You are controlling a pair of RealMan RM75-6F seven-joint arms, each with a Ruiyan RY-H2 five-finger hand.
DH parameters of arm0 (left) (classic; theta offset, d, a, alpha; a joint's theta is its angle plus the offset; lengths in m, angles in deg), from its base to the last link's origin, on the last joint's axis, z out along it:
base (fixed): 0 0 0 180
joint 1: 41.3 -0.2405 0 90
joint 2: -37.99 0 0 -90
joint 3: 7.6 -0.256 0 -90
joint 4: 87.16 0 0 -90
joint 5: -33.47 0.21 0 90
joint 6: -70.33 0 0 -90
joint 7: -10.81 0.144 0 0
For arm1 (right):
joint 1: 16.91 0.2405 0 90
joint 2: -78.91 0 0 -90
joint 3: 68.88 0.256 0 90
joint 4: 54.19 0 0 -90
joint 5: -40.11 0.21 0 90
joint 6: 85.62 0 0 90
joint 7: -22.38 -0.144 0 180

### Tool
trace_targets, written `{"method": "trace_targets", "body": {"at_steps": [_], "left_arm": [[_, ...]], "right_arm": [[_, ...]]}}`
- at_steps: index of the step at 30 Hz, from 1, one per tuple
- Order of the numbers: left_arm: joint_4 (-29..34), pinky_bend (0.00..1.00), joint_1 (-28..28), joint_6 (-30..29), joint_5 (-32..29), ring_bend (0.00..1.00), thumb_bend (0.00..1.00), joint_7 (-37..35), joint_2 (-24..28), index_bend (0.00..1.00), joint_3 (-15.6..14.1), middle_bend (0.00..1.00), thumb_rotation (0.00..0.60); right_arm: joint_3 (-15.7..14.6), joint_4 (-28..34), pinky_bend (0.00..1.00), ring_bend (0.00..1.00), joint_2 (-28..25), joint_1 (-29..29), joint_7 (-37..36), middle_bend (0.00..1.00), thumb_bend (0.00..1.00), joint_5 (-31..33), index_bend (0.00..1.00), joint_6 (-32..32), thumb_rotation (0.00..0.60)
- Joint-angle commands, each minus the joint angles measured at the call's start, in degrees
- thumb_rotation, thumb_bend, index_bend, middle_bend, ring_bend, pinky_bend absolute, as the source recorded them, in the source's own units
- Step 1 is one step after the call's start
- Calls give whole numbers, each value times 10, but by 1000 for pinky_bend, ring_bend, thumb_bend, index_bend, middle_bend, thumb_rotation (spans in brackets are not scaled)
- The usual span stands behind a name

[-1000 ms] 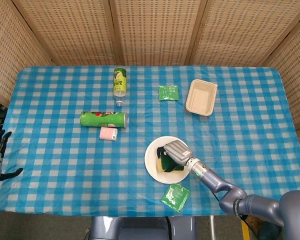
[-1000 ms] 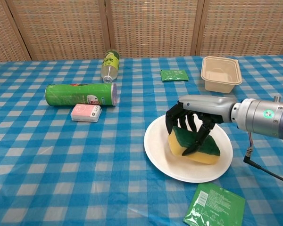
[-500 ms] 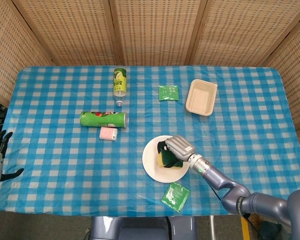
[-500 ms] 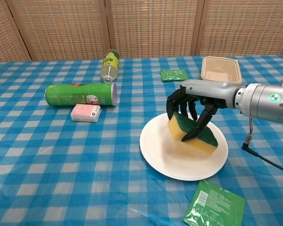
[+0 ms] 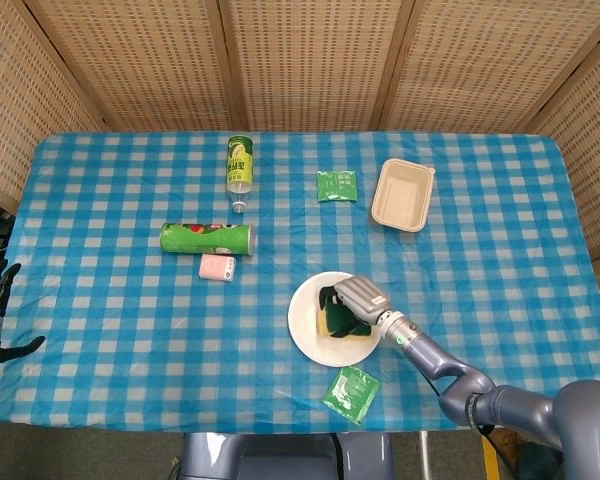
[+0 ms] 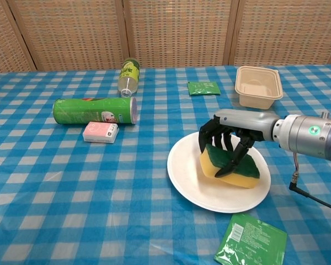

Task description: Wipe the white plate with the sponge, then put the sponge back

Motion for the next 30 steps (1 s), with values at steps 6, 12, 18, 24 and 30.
{"method": "trace_targets", "body": {"at_steps": [6, 12, 18, 24, 30], "left_arm": [[1, 0, 0, 1, -1, 0, 0, -1, 0, 0, 0, 0, 600], [2, 0, 0, 1, 0, 0, 0, -2, 1, 0, 0, 0, 600], [3, 0, 0, 0, 3, 0, 0, -5, 3, 0, -1, 0, 600], [4, 0, -1, -2, 6, 0, 0, -8, 4, 0, -2, 0, 600], [3, 0, 0, 0, 4, 0, 0, -8, 4, 0, -1, 0, 600]], "right_arm": [[-10, -18, 585, 539, 13, -1, -26, 630, 504, -12, 562, -4, 600], [-3, -18, 585, 539, 12, -4, -33, 632, 504, -14, 564, -24, 600], [13, 18, 585, 539, -12, -6, -24, 633, 504, -15, 565, -51, 600], [19, 25, 585, 539, -13, -3, 6, 633, 503, 1, 565, -41, 600], [19, -10, 585, 539, 12, -7, 22, 633, 503, 23, 566, -30, 600]]}}
